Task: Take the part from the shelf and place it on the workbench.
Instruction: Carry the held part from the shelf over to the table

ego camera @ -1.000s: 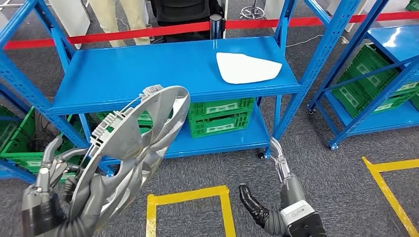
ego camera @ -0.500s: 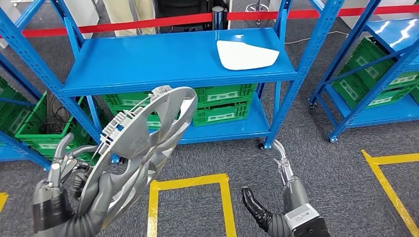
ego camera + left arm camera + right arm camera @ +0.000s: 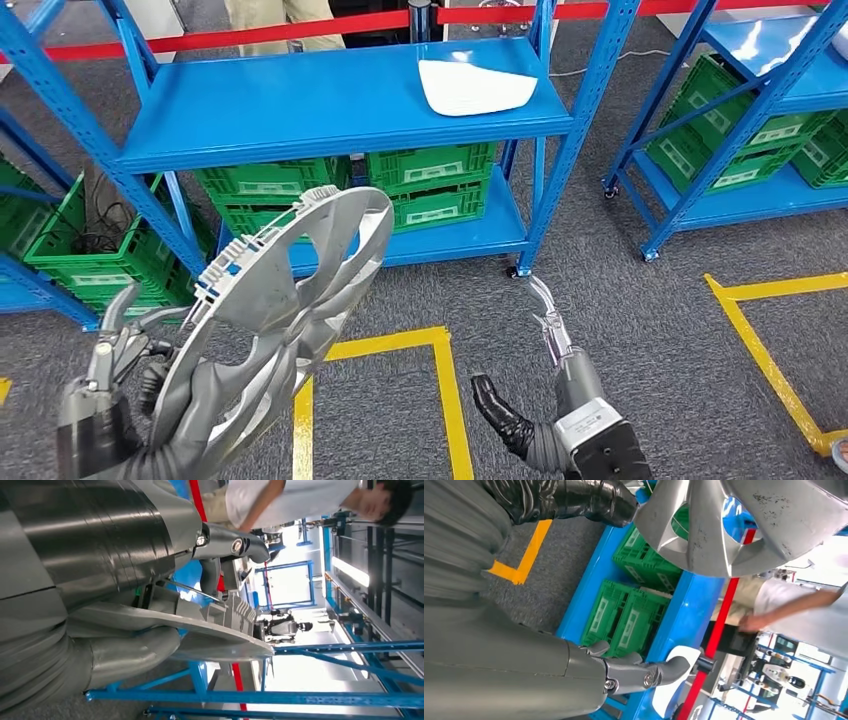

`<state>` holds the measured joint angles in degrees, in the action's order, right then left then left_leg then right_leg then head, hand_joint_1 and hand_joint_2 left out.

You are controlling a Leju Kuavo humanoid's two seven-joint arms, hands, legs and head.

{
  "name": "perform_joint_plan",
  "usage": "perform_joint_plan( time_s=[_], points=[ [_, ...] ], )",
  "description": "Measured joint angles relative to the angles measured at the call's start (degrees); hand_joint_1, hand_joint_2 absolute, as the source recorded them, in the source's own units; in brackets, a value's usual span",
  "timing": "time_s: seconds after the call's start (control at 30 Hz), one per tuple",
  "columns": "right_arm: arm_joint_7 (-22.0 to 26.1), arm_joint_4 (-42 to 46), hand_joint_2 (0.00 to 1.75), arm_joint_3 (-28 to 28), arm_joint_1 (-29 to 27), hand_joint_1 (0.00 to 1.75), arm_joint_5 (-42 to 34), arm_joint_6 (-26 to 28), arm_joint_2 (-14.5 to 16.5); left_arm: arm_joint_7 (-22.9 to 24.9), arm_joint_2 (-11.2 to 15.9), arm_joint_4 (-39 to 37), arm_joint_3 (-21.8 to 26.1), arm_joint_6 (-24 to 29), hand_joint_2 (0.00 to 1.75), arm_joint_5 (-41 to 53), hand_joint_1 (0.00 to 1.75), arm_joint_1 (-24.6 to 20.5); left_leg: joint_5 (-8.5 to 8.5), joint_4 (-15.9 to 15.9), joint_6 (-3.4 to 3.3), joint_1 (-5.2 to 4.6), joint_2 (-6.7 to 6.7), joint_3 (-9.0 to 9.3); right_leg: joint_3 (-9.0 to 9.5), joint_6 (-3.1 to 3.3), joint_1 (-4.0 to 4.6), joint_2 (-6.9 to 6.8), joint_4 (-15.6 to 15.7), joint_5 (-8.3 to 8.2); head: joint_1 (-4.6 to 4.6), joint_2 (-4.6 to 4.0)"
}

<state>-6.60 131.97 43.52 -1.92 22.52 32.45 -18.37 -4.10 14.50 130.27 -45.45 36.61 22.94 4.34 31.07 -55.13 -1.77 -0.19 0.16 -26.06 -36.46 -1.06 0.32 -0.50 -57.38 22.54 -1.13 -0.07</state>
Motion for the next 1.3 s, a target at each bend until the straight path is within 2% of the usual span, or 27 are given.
perform_joint_plan(
  time_s=[0.03,0.07,0.17,0.2,0.23,0.27,0.3,0.33,0.4,0.47,0.53,0.57,0.67,0.7,0.73,0.77,0.8,0.87,0.9,0.97,1.03,1.07,1.13,1.2,1.23,1.27,1.3],
  points=[
    [0.00,0.00,1.75,0.00,0.01,0.00,-0.01,-0.02,0.01,0.00,0.01,-0.04,-0.02,0.00,1.75,-0.04,1.75,0.00,-0.48,0.26,-0.29,0.15,0.10,-0.68,-0.56,-0.37,-0.01,0.09,-0.54,0.78,0.06,0.00],
    [0.00,-0.01,1.75,0.00,0.01,0.00,-0.03,-0.03,0.01,0.00,0.02,-0.10,-0.04,0.01,1.75,-0.09,1.75,0.00,-1.06,0.47,-0.62,0.34,0.24,-1.44,-1.29,-0.72,-0.04,0.20,-2.05,2.68,0.28,0.00],
    [0.00,-0.03,1.75,0.01,-0.03,0.00,-0.10,-0.03,0.01,-0.01,0.03,-0.25,-0.09,0.02,1.75,-0.18,1.75,0.02,-2.77,0.32,-1.14,0.43,0.44,-3.48,-3.41,-1.49,-0.50,0.30,-11.41,10.68,1.27,0.00],
    [0.00,-0.05,1.75,0.02,-0.04,0.00,-0.11,-0.03,0.01,-0.01,0.03,-0.27,-0.09,0.02,1.75,-0.19,1.75,0.03,-3.43,0.08,-1.10,0.42,0.47,-4.28,-3.51,-1.64,-0.59,0.30,-14.35,11.49,1.48,0.00],
    [0.00,-0.09,1.75,0.02,-0.04,0.00,-0.11,-0.03,0.01,-0.01,0.03,-0.29,-0.10,0.02,1.75,-0.20,1.75,0.03,-4.08,-0.28,-1.05,0.43,0.50,-5.25,-3.10,-1.75,-0.68,0.30,-16.00,10.86,1.67,0.00],
    [0.00,-0.12,1.75,0.02,-0.04,0.00,-0.11,-0.03,0.01,-0.01,0.03,-0.30,-0.11,0.03,1.75,-0.21,1.75,0.03,-4.71,-0.73,-0.95,0.44,0.51,-6.30,-1.94,-1.81,-0.77,0.30,-15.92,9.20,1.89,0.00],
    [0.00,-0.14,1.75,0.02,-0.04,0.00,-0.11,-0.03,0.01,-0.01,0.04,-0.30,-0.12,0.03,1.75,-0.22,1.75,0.05,-5.28,-1.20,-0.84,0.45,0.52,-7.49,-0.11,-1.82,-0.86,0.30,-14.33,7.29,2.11,0.00],
    [0.00,-0.15,1.75,0.02,-0.02,0.00,-0.11,-0.03,0.01,-0.01,0.04,-0.30,-0.14,0.04,1.75,-0.23,1.75,0.07,-5.76,-1.66,-0.69,0.45,0.52,-8.54,2.45,-1.74,-0.93,0.30,-10.79,6.43,2.28,0.00],
    [0.02,-0.14,1.75,0.03,0.05,0.00,-0.11,-0.03,0.01,-0.02,0.05,-0.28,-0.17,0.07,1.75,-0.22,1.75,0.12,-6.60,-2.37,-0.18,0.36,0.56,-9.94,7.82,-1.30,-0.75,0.29,-2.77,7.52,2.42,0.00],
    [0.04,-0.13,1.75,0.04,0.10,0.00,-0.11,-0.03,0.01,-0.07,0.05,-0.26,-0.21,0.09,1.75,-0.18,1.75,0.17,-7.50,-2.59,0.53,0.40,0.66,-10.47,9.81,-0.68,-0.35,0.26,1.20,9.01,2.38,0.00],
    [0.06,-0.14,1.75,0.04,0.09,0.00,-0.16,-0.03,0.01,-0.16,0.13,-0.25,-0.27,0.15,1.75,-0.07,1.75,0.26,-7.64,-2.76,1.21,0.60,0.61,-10.70,9.15,0.11,-0.35,0.12,1.70,8.48,2.22,0.00],
    [0.08,-0.15,1.75,0.04,0.08,0.00,-0.21,-0.03,0.02,-0.22,0.19,-0.24,-0.31,0.20,1.75,0.01,1.75,0.34,-6.43,-3.66,1.51,0.66,0.49,-11.11,8.93,0.57,-0.43,0.00,1.87,8.03,2.05,0.00],
    [0.13,-0.16,1.75,0.04,0.07,0.00,-0.39,-0.05,0.03,-0.26,0.30,-0.22,-0.45,0.31,1.75,0.17,1.75,0.65,1.03,-12.18,2.13,0.81,0.17,-13.62,7.69,1.43,-0.58,-0.22,2.03,6.59,1.07,0.00],
    [0.14,-0.16,1.75,0.04,0.06,0.00,-0.42,-0.05,0.03,-0.24,0.32,-0.22,-0.51,0.33,1.75,0.18,1.75,0.74,2.72,-15.79,2.28,0.88,0.15,-14.33,7.23,1.44,-0.57,-0.22,1.94,6.09,0.78,0.00],
    [0.14,-0.17,1.75,0.04,0.05,0.00,-0.44,-0.05,0.03,-0.21,0.35,-0.22,-0.58,0.35,1.75,0.19,1.75,0.80,3.24,-18.31,2.39,0.94,0.15,-14.53,6.67,1.38,-0.57,-0.22,1.78,5.57,0.54,0.00],
    [0.15,-0.17,1.75,0.04,0.02,0.00,-0.44,-0.05,0.03,-0.18,0.38,-0.22,-0.65,0.37,1.75,0.19,1.75,0.84,2.64,-19.12,2.44,1.02,0.15,-13.92,6.08,1.28,-0.58,-0.19,1.57,5.05,0.35,0.00],
    [0.16,-0.17,1.75,0.04,0.00,0.00,-0.45,-0.05,0.03,-0.17,0.44,-0.22,-0.72,0.37,1.75,0.20,1.75,0.87,1.16,-17.34,2.41,1.11,0.15,-12.10,5.52,1.12,-0.62,-0.15,1.32,4.62,0.19,0.00],
    [0.19,-0.17,1.75,0.04,-0.03,0.00,-0.45,-0.05,0.03,-0.16,0.55,-0.22,-0.81,0.37,1.75,0.20,1.75,0.86,-1.29,-9.57,2.26,1.19,0.11,-6.31,4.36,0.69,-0.63,-0.07,0.70,4.02,-0.11,0.00],
    [0.21,-0.17,1.75,0.04,-0.01,0.00,-0.46,-0.05,0.03,-0.17,0.60,-0.21,-0.84,0.37,1.75,0.22,1.75,0.86,-1.62,-5.95,2.15,1.15,0.04,-3.88,3.88,0.38,-0.60,-0.07,0.39,3.75,-0.20,0.00],
    [0.26,-0.17,1.75,0.04,0.04,0.00,-0.45,-0.05,0.03,-0.18,0.63,-0.19,-0.85,0.37,1.75,0.28,1.75,0.85,-1.18,-2.63,1.89,0.95,-0.11,-1.99,3.06,-0.32,-0.54,-0.09,-0.05,3.09,-0.27,0.00],
    [0.28,-0.16,1.75,0.05,0.04,0.00,-0.45,-0.05,0.03,-0.19,0.66,-0.18,-0.86,0.37,1.75,0.34,1.75,0.84,-1.29,-1.92,1.25,1.02,-0.10,-2.58,2.27,-1.06,-0.56,-0.05,-0.38,2.68,-0.16,0.00],
    [0.29,-0.16,1.75,0.05,0.03,0.00,-0.45,-0.04,0.03,-0.19,0.67,-0.18,-0.85,0.37,1.75,0.36,1.75,0.83,-1.52,-1.65,0.74,1.12,-0.06,-2.93,1.58,-1.39,-0.57,0.01,-1.09,3.38,-0.02,0.00],
    [0.30,-0.17,1.75,0.07,-0.02,0.00,-0.45,-0.03,0.03,-0.19,0.67,-0.18,-0.85,0.37,1.75,0.38,1.75,0.84,-2.38,-1.42,-0.27,1.22,0.01,-3.96,-0.48,-1.85,-0.69,0.13,-5.64,7.31,0.76,0.00],
    [0.31,-0.17,1.75,0.08,-0.05,0.00,-0.45,-0.03,0.03,-0.17,0.68,-0.20,-0.84,0.37,1.75,0.38,1.75,0.86,-3.29,-1.51,-0.70,0.99,0.01,-5.22,-2.58,-2.07,-0.78,0.15,-12.88,11.59,1.60,0.00],
    [0.31,-0.17,1.75,0.09,-0.07,0.00,-0.45,-0.03,0.03,-0.17,0.68,-0.21,-0.84,0.37,1.75,0.38,1.75,0.87,-3.77,-1.59,-0.74,0.85,0.02,-5.89,-2.93,-2.07,-0.79,0.15,-15.34,12.25,1.84,0.00],
    [0.31,-0.17,1.75,0.09,-0.09,0.00,-0.46,-0.03,0.03,-0.16,0.69,-0.22,-0.84,0.37,1.75,0.38,1.75,0.87,-4.23,-1.71,-0.76,0.72,0.03,-6.59,-2.44,-1.96,-0.77,0.15,-16.01,11.77,2.01,0.00],
    [0.31,-0.17,1.75,0.09,-0.10,0.00,-0.46,-0.03,0.03,-0.16,0.69,-0.22,-0.84,0.37,1.75,0.38,1.75,0.87,-4.66,-1.85,-0.75,0.60,0.03,-7.25,-0.95,-1.73,-0.69,0.15,-14.59,10.44,2.16,0.00]
  ],
)
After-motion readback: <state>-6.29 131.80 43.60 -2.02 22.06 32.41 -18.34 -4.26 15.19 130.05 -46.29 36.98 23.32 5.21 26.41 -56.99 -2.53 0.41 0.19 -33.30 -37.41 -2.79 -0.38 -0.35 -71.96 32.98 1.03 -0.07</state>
